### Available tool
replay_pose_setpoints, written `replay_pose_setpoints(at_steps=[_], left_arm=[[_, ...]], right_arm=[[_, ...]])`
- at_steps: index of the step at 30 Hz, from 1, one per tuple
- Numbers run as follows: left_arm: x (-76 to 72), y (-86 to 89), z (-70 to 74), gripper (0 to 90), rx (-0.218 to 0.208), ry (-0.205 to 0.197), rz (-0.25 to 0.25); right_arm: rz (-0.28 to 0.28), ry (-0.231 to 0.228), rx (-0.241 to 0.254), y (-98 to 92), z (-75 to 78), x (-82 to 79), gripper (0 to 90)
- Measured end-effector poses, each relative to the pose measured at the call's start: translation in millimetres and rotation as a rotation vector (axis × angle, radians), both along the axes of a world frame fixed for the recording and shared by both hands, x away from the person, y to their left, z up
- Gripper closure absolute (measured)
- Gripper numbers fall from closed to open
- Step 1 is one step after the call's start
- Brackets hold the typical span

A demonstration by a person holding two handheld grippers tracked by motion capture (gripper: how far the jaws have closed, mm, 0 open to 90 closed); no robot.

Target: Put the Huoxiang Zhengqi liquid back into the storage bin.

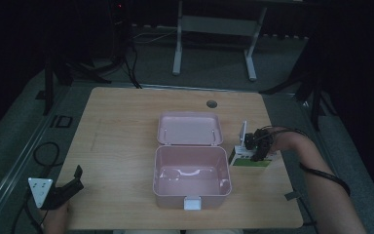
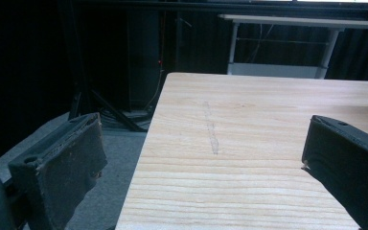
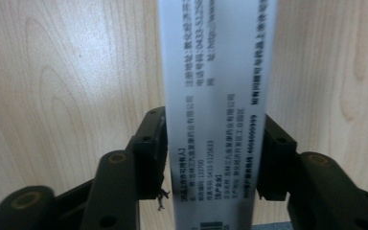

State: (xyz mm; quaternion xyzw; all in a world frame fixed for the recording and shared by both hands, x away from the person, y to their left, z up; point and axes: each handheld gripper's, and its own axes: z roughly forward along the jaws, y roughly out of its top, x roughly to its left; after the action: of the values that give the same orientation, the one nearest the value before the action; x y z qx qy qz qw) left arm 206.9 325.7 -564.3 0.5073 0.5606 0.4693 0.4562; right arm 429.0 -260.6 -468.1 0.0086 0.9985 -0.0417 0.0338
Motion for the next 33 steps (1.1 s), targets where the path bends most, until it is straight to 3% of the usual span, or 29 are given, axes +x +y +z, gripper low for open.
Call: replay_pose_setpoints(at_steps=[5, 13, 15, 24, 33], left_arm=[[-0.2, -0.2, 0.0, 1.1, 0.002, 0.0, 0.001], [0.1, -0.2, 0.0, 1.1, 0.001, 0.001, 0.001], [0.2, -0.5, 0.0, 1.1, 0.004, 0.002, 0.0], [0.2, -1.1, 0.0, 1.1, 0.008, 0.002, 0.002], [0.2, -1.8, 0.0, 1.1, 0.011, 0.002, 0.004]], right_arm=[[0.003, 0.013, -0.01, 0.2, -5.8, 0.7, 59.2], [0.004, 0.036, -0.02, 0.0, -2.9, -0.4, 63.2], [-0.003, 0.059, -0.004, 0.5, 2.8, -3.2, 63.4], [0.011, 0.064, -0.011, 7.6, 26.2, -14.8, 63.8], [-0.009, 0.068, 0.006, 10.9, 54.6, -28.6, 63.8]])
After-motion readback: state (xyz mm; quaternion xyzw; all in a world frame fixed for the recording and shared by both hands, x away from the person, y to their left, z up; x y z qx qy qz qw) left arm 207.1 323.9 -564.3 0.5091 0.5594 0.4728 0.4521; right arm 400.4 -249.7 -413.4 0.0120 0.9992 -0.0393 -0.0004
